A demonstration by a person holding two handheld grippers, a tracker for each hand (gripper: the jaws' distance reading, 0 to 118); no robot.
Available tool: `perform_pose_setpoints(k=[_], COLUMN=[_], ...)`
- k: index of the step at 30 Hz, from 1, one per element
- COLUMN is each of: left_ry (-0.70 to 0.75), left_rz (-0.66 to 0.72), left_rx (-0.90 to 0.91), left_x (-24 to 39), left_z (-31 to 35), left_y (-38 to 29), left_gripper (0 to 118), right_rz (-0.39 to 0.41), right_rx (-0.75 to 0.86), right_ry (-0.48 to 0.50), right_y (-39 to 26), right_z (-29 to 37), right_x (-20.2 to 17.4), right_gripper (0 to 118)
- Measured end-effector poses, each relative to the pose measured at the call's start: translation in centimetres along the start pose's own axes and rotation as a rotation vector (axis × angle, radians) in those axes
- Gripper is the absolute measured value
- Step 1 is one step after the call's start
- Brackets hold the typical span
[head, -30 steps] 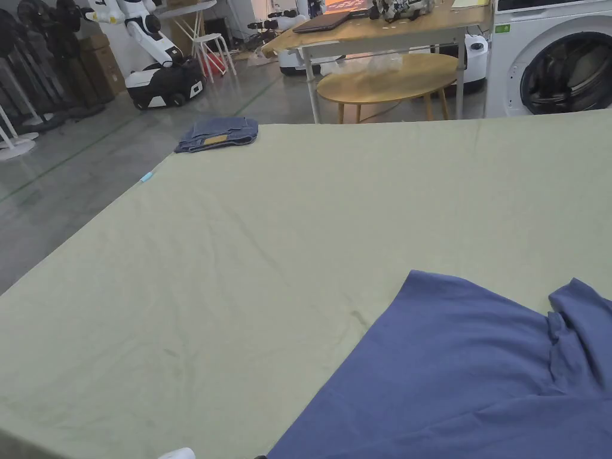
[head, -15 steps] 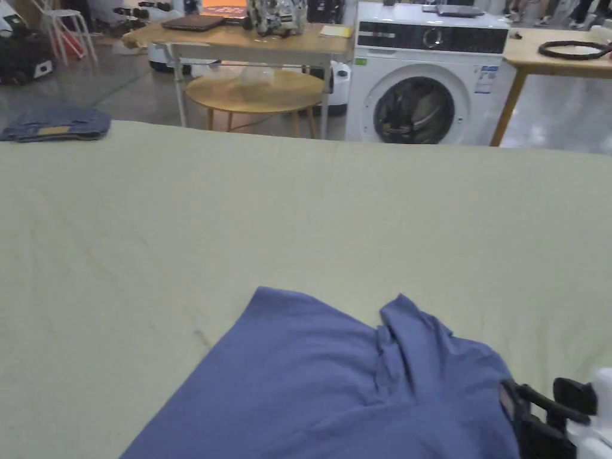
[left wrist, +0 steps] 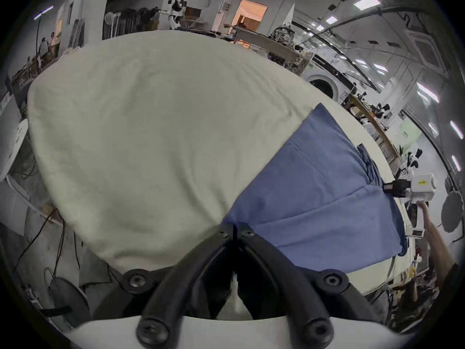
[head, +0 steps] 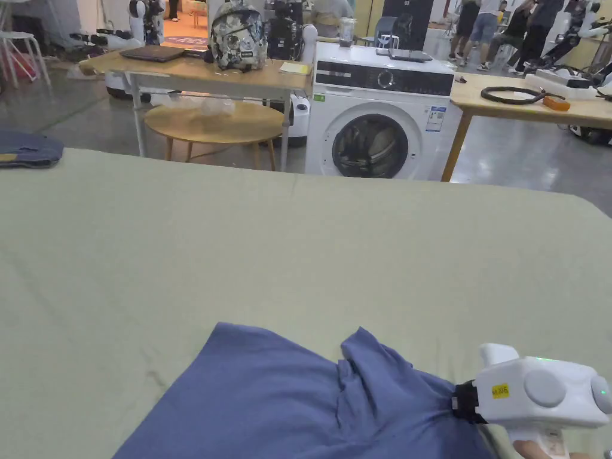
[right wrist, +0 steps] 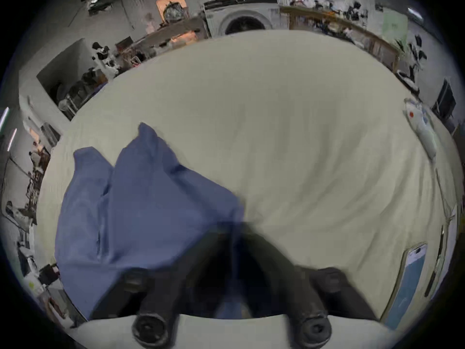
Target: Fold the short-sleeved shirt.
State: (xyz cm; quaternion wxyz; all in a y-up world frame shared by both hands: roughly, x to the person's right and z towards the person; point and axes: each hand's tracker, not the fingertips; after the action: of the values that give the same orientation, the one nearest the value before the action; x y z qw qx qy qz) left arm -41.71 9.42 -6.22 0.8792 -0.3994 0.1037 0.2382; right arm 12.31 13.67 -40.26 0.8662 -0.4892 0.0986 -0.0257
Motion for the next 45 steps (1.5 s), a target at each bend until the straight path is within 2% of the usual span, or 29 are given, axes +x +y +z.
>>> perform_pose_setpoints(k=[2,4,7,10,13,17,21,22,24,28,31,36,40,43,45], left_ry=[-0.005,-0.100,-0.088,-0.210,-0.185,-0.336,-0.277,-0.340,-0.371,-0.392,-0.313,-0.305,-0.298,-0.231,-0.224], left_rz=[-0.009,0.014,0.016,0.049,-0.109,-0.141,-0.301,-0.312,-0.342,-0.381,-0.428,-0.386,-0.354,-0.390,-0.387], left_rx=[0.016,0.110,0.194,0.314,0.454,0.567,0.752,0.762,0.805,0.816,0.834,0.810,0.788,0.797,0.792], left_x=[0.0,-0.1,0.0,1.6,5.0,8.2,12.3,13.2,14.9,17.8,19.6,20.5,21.8,22.9,23.2], left_z=[0.3,1.9,3.5,6.4,9.4,11.2,13.9,14.4,15.3,15.7,15.5,14.7,14.8,15.1,15.2], left_y=[-0.2,-0.1,1.3,4.1,7.3,13.4,19.7,21.5,24.9,32.0,36.8,44.6,47.5,49.0,50.2], left_gripper=[0,0,0,0,0,0,0,0,0,0,0,0,0,0,0], right_rz=[0.024,0.062,0.056,0.095,0.161,0.146,0.154,0.157,0.138,0.094,0.099,0.078,0.073,0.063,0.058], right_rx=[0.003,0.048,0.150,0.264,0.467,0.662,0.760,0.761,0.783,0.824,0.847,0.900,0.917,0.935,0.933], right_ry=[-0.024,-0.030,0.022,0.042,0.028,0.033,-0.020,-0.040,-0.042,-0.082,-0.113,-0.136,-0.149,-0.172,-0.167], right_y=[-0.2,0.1,0.0,-0.1,-0.2,1.5,5.1,6.2,8.1,12.8,16.4,21.9,27.2,29.3,31.5], right_z=[1.1,2.9,6.9,11.9,17.7,25.3,30.0,31.0,32.4,33.9,34.4,35.3,35.1,35.4,35.4], right_x=[-0.7,-1.0,-1.5,-2.2,-2.7,-3.6,-3.7,-3.7,-3.5,-3.1,-3.7,-5.4,-6.2,-7.8,-7.6], right_gripper=[0,0,0,0,0,0,0,0,0,0,0,0,0,0,0])
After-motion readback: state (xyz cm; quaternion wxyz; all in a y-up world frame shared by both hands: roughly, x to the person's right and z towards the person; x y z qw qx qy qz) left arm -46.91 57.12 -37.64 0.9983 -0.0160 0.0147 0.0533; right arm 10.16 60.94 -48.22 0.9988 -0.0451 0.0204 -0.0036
